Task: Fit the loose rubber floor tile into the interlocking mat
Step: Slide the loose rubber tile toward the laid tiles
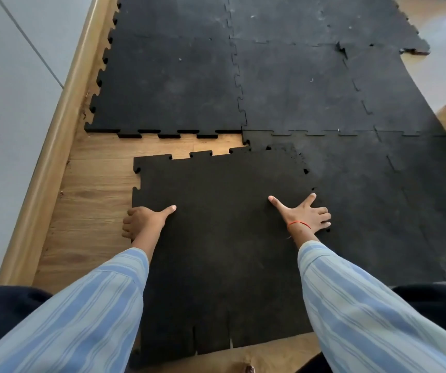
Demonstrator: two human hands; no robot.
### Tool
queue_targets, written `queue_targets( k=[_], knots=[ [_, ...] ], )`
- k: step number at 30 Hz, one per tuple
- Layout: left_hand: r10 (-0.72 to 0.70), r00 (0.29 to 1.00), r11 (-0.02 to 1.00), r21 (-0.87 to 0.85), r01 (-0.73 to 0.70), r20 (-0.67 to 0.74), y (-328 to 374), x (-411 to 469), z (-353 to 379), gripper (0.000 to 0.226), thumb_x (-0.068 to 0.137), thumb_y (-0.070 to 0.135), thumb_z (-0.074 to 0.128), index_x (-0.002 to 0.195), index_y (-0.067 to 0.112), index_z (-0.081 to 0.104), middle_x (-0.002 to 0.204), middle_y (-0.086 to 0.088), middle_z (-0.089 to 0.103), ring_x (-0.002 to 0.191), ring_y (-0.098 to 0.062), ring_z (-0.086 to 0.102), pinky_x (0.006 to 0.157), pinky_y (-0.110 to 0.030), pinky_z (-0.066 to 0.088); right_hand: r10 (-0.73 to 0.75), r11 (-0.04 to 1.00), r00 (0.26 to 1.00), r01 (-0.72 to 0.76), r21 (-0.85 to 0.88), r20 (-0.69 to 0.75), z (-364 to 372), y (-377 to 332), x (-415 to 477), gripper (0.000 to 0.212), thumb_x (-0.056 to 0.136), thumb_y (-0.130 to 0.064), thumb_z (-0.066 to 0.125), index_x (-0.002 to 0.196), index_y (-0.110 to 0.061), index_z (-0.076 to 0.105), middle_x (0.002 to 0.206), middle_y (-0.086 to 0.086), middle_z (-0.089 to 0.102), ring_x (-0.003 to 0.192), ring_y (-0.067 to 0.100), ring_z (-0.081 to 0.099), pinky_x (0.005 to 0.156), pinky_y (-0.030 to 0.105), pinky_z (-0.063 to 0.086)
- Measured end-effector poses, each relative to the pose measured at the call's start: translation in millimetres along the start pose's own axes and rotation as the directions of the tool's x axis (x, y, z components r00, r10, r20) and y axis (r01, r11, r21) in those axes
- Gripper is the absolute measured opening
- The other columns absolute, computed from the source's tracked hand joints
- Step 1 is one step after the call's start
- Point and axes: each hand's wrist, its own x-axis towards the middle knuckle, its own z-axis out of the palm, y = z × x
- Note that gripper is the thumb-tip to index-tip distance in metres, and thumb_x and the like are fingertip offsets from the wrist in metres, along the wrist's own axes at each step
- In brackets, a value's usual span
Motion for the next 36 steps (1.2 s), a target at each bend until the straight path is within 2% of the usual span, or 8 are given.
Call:
queue_targets(
  k=[7,16,20,24,28,31,33,36],
  knots=[
    [0.008,1.0,0.995,-0.103,-0.01,-0.015,5.1,9.8,-16.9,0.098,0.062,0.055,0.083,0.131,0.001,0.038,0.136,-0.024,0.044,0.123,-0.041,0.043,0.104,-0.049,0.035,0.031,0.967,0.991,0.003,0.255,-0.13,-11.2,-6.2,-4.5,0.102,0.048,-0.077,0.074,0.124,-0.022,0.032,0.123,0.022,0.043,0.113,0.039,0.041,0.095,0.047,0.037],
    [0.06,0.998,0.944,-0.324,-0.069,-0.037,10.2,63.7,-82.4,0.104,0.063,0.056,0.082,0.141,0.008,0.033,0.143,-0.017,0.043,0.128,-0.04,0.044,0.103,-0.052,0.041,0.049,0.83,0.997,-0.008,0.558,-0.058,-6.0,-62.0,-21.0,0.096,0.054,-0.07,0.077,0.121,-0.017,0.034,0.127,0.024,0.045,0.118,0.041,0.041,0.1,0.048,0.036],
    [0.113,0.993,0.933,-0.339,-0.121,-0.044,19.3,82.5,-109.1,0.101,0.074,0.052,0.077,0.149,0.009,0.024,0.151,-0.014,0.034,0.136,-0.038,0.036,0.108,-0.05,0.035,-0.002,0.791,1.0,-0.006,0.611,0.011,-6.8,-88.3,-27.2,0.095,0.057,-0.066,0.078,0.124,-0.017,0.032,0.131,0.025,0.042,0.123,0.04,0.037,0.099,0.049,0.038],
    [0.114,0.993,0.936,-0.333,-0.116,-0.024,25.2,119.7,-121.5,0.115,0.064,0.054,0.082,0.151,0.013,0.019,0.154,-0.013,0.03,0.139,-0.038,0.033,0.11,-0.054,0.034,-0.1,0.787,0.991,0.026,0.616,0.085,1.7,-106.7,-28.4,0.098,0.056,-0.066,0.078,0.127,-0.017,0.031,0.133,0.025,0.041,0.128,0.041,0.033,0.104,0.05,0.039],
    [0.217,0.976,0.97,-0.116,-0.212,0.029,21.2,135.0,-117.2,0.112,0.064,0.052,0.083,0.149,0.008,0.025,0.151,-0.017,0.034,0.136,-0.038,0.036,0.107,-0.05,0.038,-0.243,0.835,0.964,0.15,0.529,0.11,20.0,-115.6,-40.7,0.091,0.064,-0.067,0.073,0.134,-0.018,0.042,0.138,0.023,0.041,0.132,0.04,0.031,0.112,0.046,0.027],
    [0.265,0.959,0.929,0.24,-0.282,0.101,16.5,123.3,-94.2,0.12,0.065,0.059,0.079,0.152,0.01,0.011,0.157,-0.023,0.011,0.144,-0.041,0.017,0.114,-0.056,0.025,-0.322,0.905,0.938,0.266,0.334,0.127,32.2,-118.1,-56.8,0.082,0.072,-0.063,0.069,0.135,-0.016,0.047,0.148,0.024,0.03,0.138,0.043,0.022,0.114,0.051,0.021],
    [0.258,0.957,0.878,0.383,-0.289,0.131,17.2,107.5,-79.9,0.118,0.074,0.058,0.073,0.153,0.014,-0.002,0.158,-0.025,-0.006,0.146,-0.043,0.002,0.117,-0.056,0.014,-0.373,0.923,0.909,0.344,0.17,0.185,38.7,-117.1,-63.7,0.086,0.074,-0.056,0.072,0.142,-0.014,0.037,0.156,0.029,0.009,0.144,0.044,0.008,0.116,0.053,0.013],
    [0.337,0.919,0.751,0.531,-0.392,0.202,22.0,91.4,-73.4,0.116,0.075,0.057,0.072,0.154,0.013,-0.002,0.158,-0.026,-0.004,0.146,-0.042,0.003,0.116,-0.054,0.014,-0.374,0.917,0.893,0.397,-0.044,0.252,43.7,-117.8,-71.1,0.109,0.072,-0.052,0.076,0.152,-0.018,0.011,0.155,0.033,-0.01,0.145,0.045,-0.006,0.116,0.056,0.007]
  ],
)
